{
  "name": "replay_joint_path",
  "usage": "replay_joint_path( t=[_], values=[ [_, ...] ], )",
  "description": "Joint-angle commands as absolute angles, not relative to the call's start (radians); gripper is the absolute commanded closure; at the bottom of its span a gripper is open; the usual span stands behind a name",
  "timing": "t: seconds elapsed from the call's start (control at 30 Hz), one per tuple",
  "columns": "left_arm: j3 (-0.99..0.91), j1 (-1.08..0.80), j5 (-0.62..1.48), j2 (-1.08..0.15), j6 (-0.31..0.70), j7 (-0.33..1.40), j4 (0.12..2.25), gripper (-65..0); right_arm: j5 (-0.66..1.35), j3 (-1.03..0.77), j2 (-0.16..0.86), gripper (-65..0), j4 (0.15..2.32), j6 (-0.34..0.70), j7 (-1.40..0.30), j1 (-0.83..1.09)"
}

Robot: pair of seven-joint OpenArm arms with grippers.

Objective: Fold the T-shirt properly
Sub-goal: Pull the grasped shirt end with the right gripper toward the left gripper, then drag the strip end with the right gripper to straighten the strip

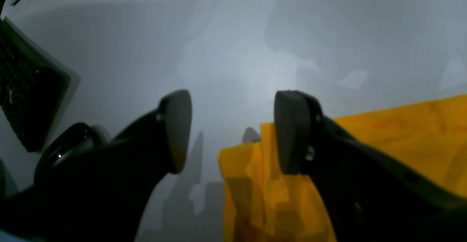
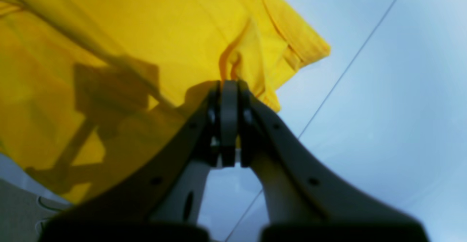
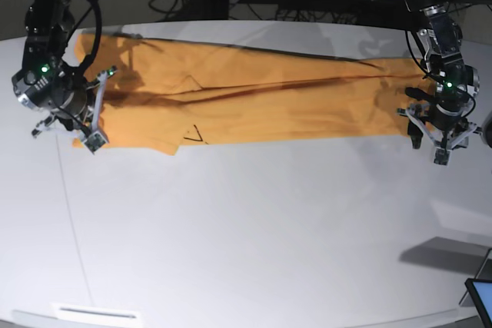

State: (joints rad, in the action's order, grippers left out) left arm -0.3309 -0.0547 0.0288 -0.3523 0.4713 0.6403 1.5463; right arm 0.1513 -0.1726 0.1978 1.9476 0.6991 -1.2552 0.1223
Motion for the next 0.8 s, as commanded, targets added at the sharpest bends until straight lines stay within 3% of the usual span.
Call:
replay_joint_path(
  t=[0.0, 0.77],
  values=[
    [-0.337, -0.041, 0.031, -0.371, 0.464, 0.622, 1.561, -35.1, 0.153, -0.179, 0.208, -0.3, 1.971, 0.698, -1.25, 0.11],
    [-0.337, -0.041, 0.031, -0.372, 0.464, 0.622, 1.561, -35.1, 0.153, -0.174, 0.17, -0.3, 1.94, 0.698, -1.241, 0.203]
  ],
)
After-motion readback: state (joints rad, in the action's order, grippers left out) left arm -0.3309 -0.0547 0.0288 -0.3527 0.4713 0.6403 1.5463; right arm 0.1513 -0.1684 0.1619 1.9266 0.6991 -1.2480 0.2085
